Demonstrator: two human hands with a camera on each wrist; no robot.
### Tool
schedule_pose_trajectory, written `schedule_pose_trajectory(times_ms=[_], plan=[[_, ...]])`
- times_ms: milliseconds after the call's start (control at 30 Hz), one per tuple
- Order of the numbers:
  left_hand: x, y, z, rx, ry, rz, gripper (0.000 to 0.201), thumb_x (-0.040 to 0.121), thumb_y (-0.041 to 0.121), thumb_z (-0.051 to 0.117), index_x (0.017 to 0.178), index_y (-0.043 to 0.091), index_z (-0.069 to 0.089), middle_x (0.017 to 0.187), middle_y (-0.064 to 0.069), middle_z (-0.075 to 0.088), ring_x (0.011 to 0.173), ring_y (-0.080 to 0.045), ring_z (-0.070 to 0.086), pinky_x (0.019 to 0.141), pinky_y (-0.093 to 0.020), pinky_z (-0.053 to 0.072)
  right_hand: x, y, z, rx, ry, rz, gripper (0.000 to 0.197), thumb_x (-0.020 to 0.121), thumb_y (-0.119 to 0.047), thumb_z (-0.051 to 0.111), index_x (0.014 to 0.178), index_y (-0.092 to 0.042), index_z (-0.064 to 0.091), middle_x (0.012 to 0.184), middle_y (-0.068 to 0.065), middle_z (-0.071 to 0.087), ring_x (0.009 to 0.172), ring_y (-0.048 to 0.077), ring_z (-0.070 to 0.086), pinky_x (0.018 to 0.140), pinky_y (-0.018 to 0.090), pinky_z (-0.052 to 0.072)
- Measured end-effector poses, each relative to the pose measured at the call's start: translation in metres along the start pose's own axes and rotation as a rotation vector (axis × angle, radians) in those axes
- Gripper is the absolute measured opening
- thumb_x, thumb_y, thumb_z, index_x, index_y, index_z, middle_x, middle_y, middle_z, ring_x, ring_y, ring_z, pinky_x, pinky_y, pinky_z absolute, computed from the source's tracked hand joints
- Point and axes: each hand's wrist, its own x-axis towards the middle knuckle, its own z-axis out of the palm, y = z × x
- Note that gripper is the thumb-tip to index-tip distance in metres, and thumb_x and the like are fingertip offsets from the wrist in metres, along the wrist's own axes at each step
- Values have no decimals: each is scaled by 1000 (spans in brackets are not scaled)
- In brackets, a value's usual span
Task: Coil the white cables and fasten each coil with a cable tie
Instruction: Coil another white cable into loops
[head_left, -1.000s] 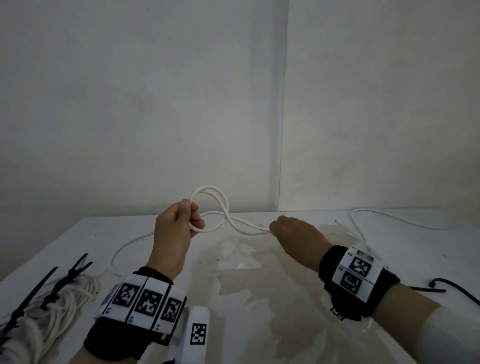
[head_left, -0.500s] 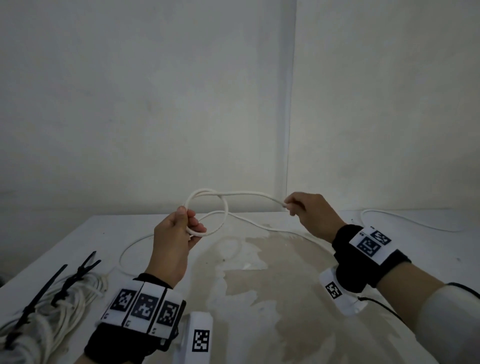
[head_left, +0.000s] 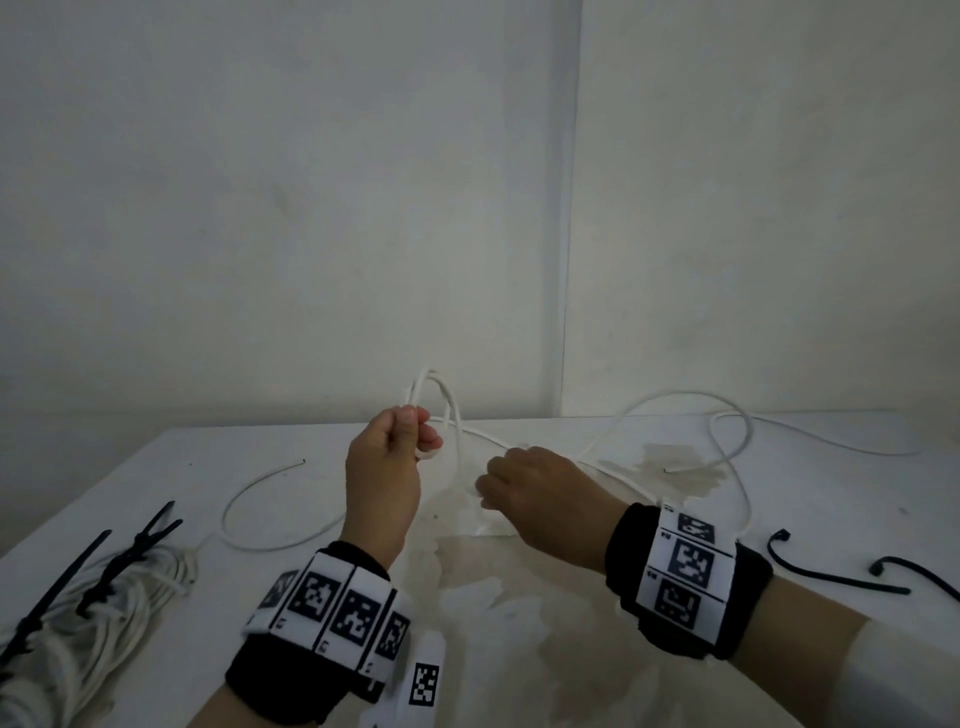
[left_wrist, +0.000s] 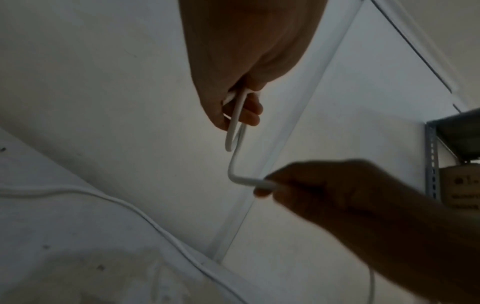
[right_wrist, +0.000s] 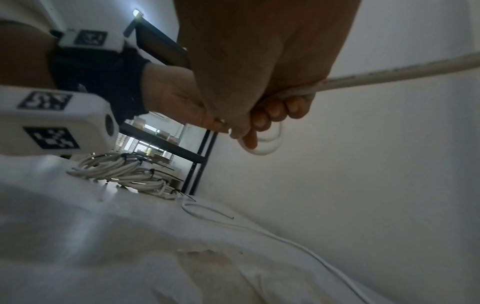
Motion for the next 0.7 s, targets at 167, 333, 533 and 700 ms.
schedule_pose_trajectory(times_ms=[167, 333, 533, 700], plan=[[-14, 1, 8, 103, -180, -40, 31, 98, 20, 39, 76, 20, 61, 72, -2, 62, 70, -16, 57, 74, -32, 48, 16, -13, -23, 210, 129, -34, 24, 81, -24, 47, 65, -12, 60, 61, 1, 57, 50, 18, 52, 50, 25, 36], [-22, 5, 3, 55, -416, -148, 37, 99, 22, 37, 79, 7, 64, 65, -1, 60, 65, -12, 53, 72, -33, 46, 14, -8, -37, 654, 87, 267, 21, 82, -23, 65, 78, -14, 47, 81, 0, 53, 73, 16, 47, 62, 24, 31], [-23, 8, 0, -22, -497, -284, 38, 97, 28, 36, 82, 4, 61, 56, 4, 52, 56, -10, 55, 75, -29, 51, 8, 6, -33, 728, 274, 218, 26, 79, -20, 64, 98, -1, 61, 91, -5, 46, 75, -5, 45, 68, 5, 35], [-23, 15, -2, -95, -578, -336, 40, 98, 28, 35, 84, 4, 63, 59, 3, 50, 51, -5, 51, 71, -26, 54, 3, 11, -45, 632, 77, 386, 29, 86, -39, 59, 99, -15, 68, 86, -1, 65, 76, 12, 57, 67, 21, 41]])
